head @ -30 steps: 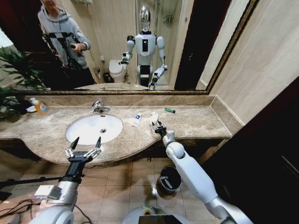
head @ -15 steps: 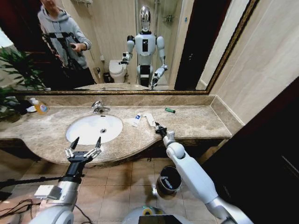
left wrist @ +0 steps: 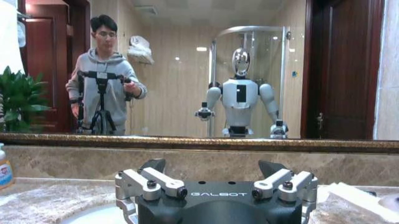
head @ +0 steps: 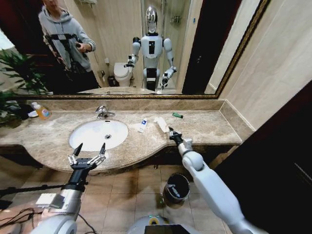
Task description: Pick up the trash from the sink and place it in the trash bin.
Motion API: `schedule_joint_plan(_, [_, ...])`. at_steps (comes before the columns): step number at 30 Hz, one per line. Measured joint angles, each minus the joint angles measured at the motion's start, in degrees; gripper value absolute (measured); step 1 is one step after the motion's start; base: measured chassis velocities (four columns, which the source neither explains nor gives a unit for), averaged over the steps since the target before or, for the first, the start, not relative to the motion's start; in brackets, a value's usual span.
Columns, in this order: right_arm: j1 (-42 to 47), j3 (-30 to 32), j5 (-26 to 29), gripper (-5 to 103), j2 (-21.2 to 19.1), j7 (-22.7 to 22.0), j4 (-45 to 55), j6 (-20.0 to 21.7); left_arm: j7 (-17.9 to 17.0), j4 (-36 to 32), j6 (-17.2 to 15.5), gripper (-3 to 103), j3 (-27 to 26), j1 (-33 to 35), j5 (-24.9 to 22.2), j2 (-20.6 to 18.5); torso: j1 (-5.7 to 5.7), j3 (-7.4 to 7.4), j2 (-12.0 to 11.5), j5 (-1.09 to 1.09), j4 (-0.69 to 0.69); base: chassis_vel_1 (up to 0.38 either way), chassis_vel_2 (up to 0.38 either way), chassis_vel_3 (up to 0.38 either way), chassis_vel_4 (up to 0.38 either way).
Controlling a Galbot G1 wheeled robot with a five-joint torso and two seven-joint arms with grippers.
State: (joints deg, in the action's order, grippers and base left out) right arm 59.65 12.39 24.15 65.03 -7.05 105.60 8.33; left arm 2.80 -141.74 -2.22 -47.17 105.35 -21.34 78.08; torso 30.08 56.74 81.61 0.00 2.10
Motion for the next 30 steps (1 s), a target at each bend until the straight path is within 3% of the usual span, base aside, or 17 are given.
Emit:
schedule_joint_plan(7, [9.5, 3.1, 0.4, 0, -1.6, -0.9, 7.9, -5.8, 0.0, 0.0, 0.0, 100, 0.0, 0.0, 0.0, 0.0, -0.01, -0.01, 0.0, 0.0, 0.01, 0.0, 0.0, 0.0, 0.0])
schedule_joint_plan(13, [20.5, 9.9, -3.8, 0, 0.9, -2.5, 12.4, -9.5, 0.0, 0.0, 0.0, 100, 0.0, 0.0, 0.0, 0.0, -0.01, -0.01, 0.0, 0.0, 0.0, 0.0, 0.0, 0.0, 0.0])
schedule_joint_plan(22, [36.1, 16.4, -12.8, 0, 5.9, -2.5, 15.5, -15.7, 0.0, 0.0, 0.0, 100, 0.0, 0.0, 0.0, 0.0, 0.0, -0.01, 0.0, 0.0, 0.01, 0.0, 0.0, 0.0, 0.0])
schedule_joint_plan(30, [45.4, 14.6, -21.9, 0, 8.2, -2.4, 14.3, -21.5, 0.0, 0.0, 0.0, 100, 0.0, 0.0, 0.0, 0.0, 0.0, 0.0, 0.0, 0.0, 0.0, 0.0, 0.0, 0.0, 0.0])
